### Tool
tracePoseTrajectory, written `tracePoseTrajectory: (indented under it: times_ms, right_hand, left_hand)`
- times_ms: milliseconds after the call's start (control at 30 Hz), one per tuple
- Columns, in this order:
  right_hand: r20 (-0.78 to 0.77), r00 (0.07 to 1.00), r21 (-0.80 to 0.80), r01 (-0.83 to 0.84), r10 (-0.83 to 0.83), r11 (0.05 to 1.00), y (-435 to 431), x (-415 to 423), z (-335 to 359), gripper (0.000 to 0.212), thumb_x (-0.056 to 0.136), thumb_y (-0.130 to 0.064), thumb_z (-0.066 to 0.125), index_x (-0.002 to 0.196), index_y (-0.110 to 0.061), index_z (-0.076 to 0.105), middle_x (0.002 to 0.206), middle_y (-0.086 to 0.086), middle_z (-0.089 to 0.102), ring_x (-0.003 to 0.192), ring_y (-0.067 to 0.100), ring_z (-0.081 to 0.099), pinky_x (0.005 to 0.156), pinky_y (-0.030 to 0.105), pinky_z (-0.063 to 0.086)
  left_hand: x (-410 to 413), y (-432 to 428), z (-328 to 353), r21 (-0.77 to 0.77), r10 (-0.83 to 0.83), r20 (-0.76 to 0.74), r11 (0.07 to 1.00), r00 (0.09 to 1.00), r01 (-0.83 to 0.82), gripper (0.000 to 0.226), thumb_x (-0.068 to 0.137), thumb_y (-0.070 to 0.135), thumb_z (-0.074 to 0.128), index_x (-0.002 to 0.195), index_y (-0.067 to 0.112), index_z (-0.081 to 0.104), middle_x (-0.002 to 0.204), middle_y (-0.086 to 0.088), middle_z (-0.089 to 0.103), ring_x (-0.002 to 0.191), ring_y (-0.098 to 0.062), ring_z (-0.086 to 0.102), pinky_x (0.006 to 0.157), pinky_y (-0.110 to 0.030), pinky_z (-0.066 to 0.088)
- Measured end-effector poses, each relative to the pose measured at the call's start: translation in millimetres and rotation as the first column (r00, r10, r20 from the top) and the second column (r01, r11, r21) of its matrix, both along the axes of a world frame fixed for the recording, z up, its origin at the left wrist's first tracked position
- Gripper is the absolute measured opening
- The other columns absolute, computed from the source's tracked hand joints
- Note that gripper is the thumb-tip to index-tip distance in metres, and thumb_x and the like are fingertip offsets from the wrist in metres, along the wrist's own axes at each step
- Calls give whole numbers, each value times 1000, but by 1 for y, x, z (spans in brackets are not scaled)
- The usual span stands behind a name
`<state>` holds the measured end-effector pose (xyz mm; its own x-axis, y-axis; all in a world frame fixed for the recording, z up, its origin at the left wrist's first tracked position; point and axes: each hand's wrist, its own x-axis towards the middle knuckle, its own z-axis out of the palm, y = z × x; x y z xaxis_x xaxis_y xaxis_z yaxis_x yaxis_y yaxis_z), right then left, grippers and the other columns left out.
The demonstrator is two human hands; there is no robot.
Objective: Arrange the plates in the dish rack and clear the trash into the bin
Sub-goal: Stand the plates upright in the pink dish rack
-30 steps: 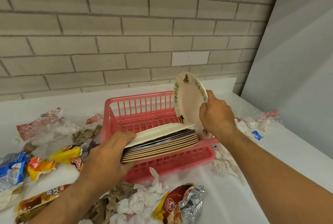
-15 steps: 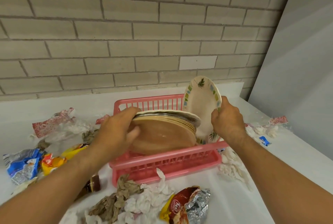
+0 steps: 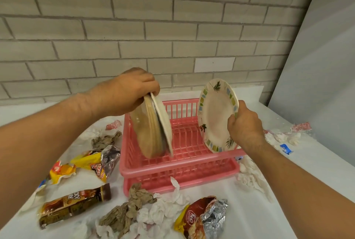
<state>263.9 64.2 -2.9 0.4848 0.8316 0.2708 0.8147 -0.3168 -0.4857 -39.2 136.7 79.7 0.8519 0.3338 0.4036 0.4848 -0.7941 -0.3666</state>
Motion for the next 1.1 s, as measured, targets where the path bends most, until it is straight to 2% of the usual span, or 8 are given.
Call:
tracePoseTrajectory:
  times_ms: [167,333,567,700,833,900,1000,1100]
  right_hand:
    - [9,1000,0,6,-6,1000,0,-3,1,25,96,-15,41,121,-15,41,89,11,58,73,31,60,62,42,57]
    - [9,1000,9,-9,9,1000,-2,-4,1,27,97,-17,42,124,-17,41,89,9,57,74,29,61,62,41,58]
    - [-107,994,10,-13,14,1000,-5,5,5,24,96,-20,47,120,-20,44,92,5,58,76,26,63,55,36,56]
    - [-165,986,10,-31,33,999,-6,10,9,19,93,-20,52,112,-19,48,91,3,58,74,24,59,51,29,47]
    - [-284,959,8,-16,18,1000,-8,8,16,48,91,-37,59,134,-26,40,117,5,60,88,22,62,69,38,56]
    - [-127,992,173,-5,28,985,-14,2,24,61,90,-46,59,141,-25,33,138,4,47,117,24,51,89,42,49]
    - [109,968,433,-251,226,866,-27,-36,39,49,93,-44,53,135,-20,45,137,-1,47,126,13,40,103,33,36]
    - [11,844,244,-523,537,817,-28,-88,33,43,96,-47,44,131,-24,53,133,-6,55,121,6,45,105,32,37]
  left_hand:
    - [-2,-2,-13,27,96,-6,995,995,-95,43,67,4,73,103,23,60,113,-5,61,125,-35,46,106,-54,31]
    - [-2,-5,-40,-77,133,9,988,991,-131,53,64,11,83,108,27,59,129,-10,51,133,-39,37,98,-45,43]
    - [-7,-6,-46,-308,130,210,949,969,-60,63,78,-1,62,133,27,46,152,2,32,144,-16,19,114,-32,21]
    - [-9,-6,-47,-375,151,268,926,952,-42,69,78,-7,52,137,28,43,155,8,23,143,-8,19,116,-31,23]
    - [-11,-8,-52,-374,179,281,925,943,-64,68,80,-4,53,137,31,41,157,10,17,141,-10,24,110,-22,23]
    - [-12,-7,-54,-360,173,280,931,944,-64,67,80,-3,55,136,31,42,157,8,18,140,-13,27,108,-21,25]
    - [-13,-5,-55,-348,162,276,936,947,-58,68,79,-2,56,137,30,41,156,5,22,140,-16,29,109,-26,29]
    - [-14,-3,-53,-326,130,259,944,957,-40,72,77,-3,54,142,25,38,154,0,27,140,-19,29,113,-37,30]
